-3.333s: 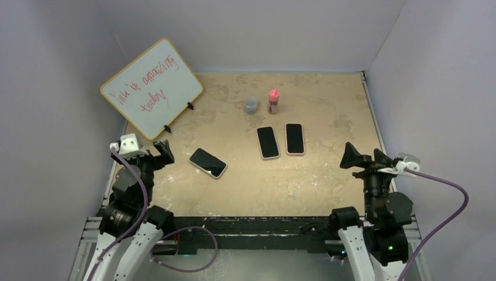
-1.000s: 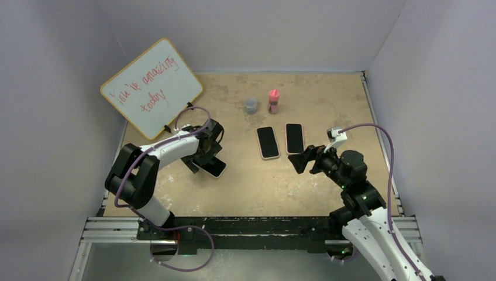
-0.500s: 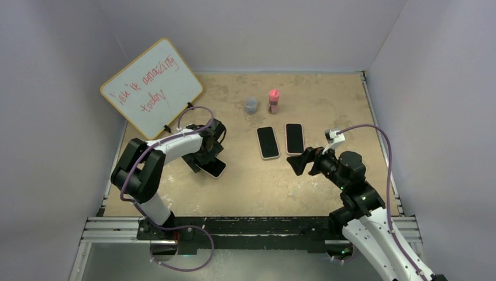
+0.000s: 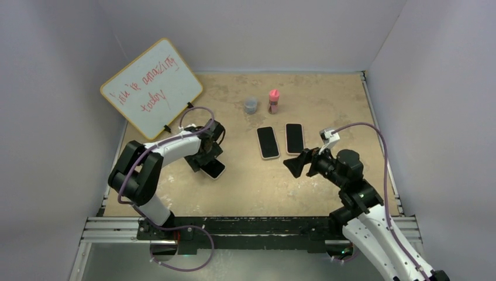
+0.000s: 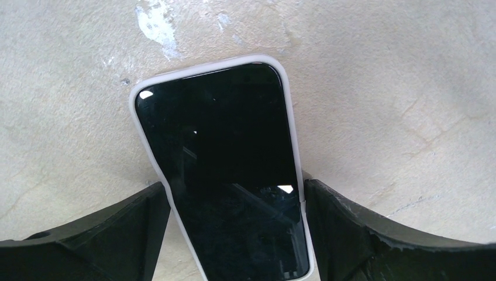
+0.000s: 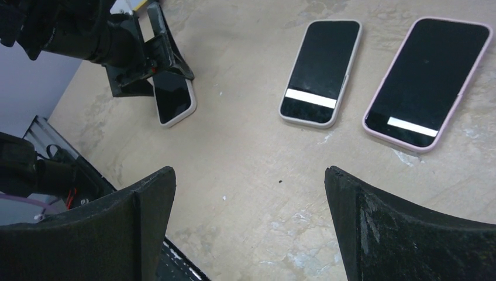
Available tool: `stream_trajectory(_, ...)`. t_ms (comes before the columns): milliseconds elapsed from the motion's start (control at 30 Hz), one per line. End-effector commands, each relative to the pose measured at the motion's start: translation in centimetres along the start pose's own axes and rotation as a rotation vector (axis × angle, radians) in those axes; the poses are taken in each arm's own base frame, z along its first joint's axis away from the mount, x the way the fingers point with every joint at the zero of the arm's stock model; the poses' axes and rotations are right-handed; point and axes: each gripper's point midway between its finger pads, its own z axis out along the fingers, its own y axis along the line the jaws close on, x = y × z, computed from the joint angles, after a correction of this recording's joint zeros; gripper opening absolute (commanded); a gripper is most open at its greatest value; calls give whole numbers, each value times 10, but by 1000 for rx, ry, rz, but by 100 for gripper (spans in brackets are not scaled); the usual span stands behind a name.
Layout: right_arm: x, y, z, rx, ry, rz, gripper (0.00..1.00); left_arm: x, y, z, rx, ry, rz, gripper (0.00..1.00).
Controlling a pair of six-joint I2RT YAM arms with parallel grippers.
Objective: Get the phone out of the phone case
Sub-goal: Pick up the phone at the center of the board.
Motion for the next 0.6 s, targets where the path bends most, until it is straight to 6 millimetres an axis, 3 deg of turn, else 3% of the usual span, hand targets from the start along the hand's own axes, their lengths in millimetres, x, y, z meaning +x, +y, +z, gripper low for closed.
stream_trajectory(0, 10, 10, 8, -69, 73, -14, 99, -2, -9, -2, 109, -34, 89, 80)
stream_trajectory(200, 38, 20, 21, -173, 164, 75, 99, -6, -17, -12, 265, -85, 164, 59)
stream_trajectory(567, 56, 43, 59, -262, 121, 156, 98, -11, -41, -39, 501, -151, 309, 31)
